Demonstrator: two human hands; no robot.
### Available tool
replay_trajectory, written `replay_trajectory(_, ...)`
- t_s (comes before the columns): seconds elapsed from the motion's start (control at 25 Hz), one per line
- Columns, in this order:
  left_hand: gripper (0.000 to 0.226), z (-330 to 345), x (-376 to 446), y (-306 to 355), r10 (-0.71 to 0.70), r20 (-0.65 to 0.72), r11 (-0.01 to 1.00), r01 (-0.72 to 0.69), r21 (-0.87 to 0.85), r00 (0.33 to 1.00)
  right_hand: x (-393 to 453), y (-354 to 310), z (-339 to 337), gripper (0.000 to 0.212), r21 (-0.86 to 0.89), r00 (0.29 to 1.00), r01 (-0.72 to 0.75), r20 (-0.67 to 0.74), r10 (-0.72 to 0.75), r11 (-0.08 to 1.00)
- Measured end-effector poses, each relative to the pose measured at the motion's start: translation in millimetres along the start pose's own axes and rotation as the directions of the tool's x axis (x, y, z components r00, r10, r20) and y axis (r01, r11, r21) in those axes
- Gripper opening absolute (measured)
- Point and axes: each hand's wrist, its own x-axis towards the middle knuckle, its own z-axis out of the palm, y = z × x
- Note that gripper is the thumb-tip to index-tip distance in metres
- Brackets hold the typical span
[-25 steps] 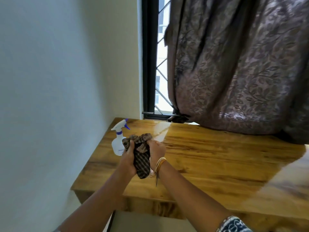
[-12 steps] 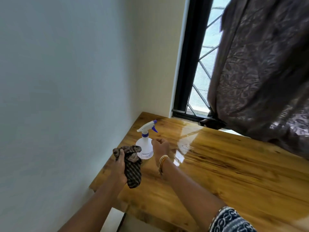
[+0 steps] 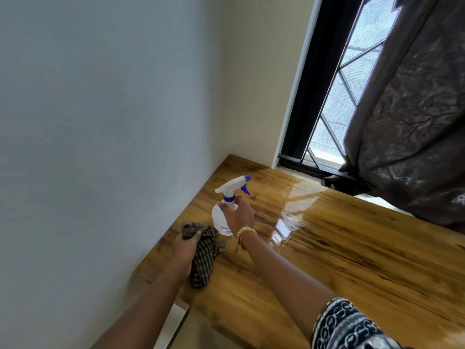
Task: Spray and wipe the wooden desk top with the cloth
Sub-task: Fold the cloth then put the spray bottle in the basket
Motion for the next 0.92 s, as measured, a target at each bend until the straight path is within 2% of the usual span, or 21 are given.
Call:
replay_trajectory(0.08,0.057,-1.3,-6.6,8.2,0.14,-0.088,0.971,-0.119,0.207,0.986,-3.4,3.3,-3.6,0.043,0.003,1.0,0.023,-0.012,-0.023,1.0)
replay_trajectory(0.2,0.067,-7.1,-23.4,9.0,0.432,-0.114,0.807,-0.327,0.491,0.895,-15.0,7.9,-15.4,0.042,-0.005,0.998,0.041,-0.04,-0.041,0.999)
replay_trajectory(0.28,0.073,-8.4,-34.1,2.4,0.554,-0.01,0.656,-0.429,0.622,0.832,-26.3,11.0,-28.7,0.04,0.007,0.998,0.05,-0.045,-0.05,0.999)
replay_trajectory(0.36,0.074,-5.0,-48.6,-5.6,0.615,0.175,0.471,-0.536,0.701,0.769,-43.4,13.1,-45.1,0.037,0.006,0.999,0.045,-0.023,-0.045,0.999)
replay_trajectory(0.48,0.078,4.1,-82.6,-16.8,0.639,0.434,0.269,-0.714,0.647,0.635,-77.7,25.9,-75.6,0.025,-0.02,0.998,0.054,-0.01,-0.054,0.998)
replay_trajectory(0.6,0.08,16.6,-115.1,-34.6,0.615,0.575,0.157,-0.798,0.582,0.54,-117.3,50.7,-110.2,0.026,-0.018,0.989,0.091,-0.118,-0.093,0.996)
replay_trajectory(0.68,0.083,25.7,-135.8,-49.6,0.585,0.645,0.147,-0.847,0.511,0.491,-146.4,66.7,-135.7,0.031,-0.042,0.975,0.086,-0.204,-0.093,0.995)
replay_trajectory(0.8,0.098,45.0,-173.8,-75.7,0.51,0.767,0.15,-0.918,0.367,0.39,-195.3,89.4,-178.0,0.03,-0.106,0.949,0.022,-0.31,-0.054,0.994)
replay_trajectory(0.92,0.107,71.5,-217.1,-92.9,0.449,0.83,0.161,-0.944,0.289,0.331,-237.8,111.9,-220.0,0.039,-0.148,0.909,-0.022,-0.416,-0.042,0.989)
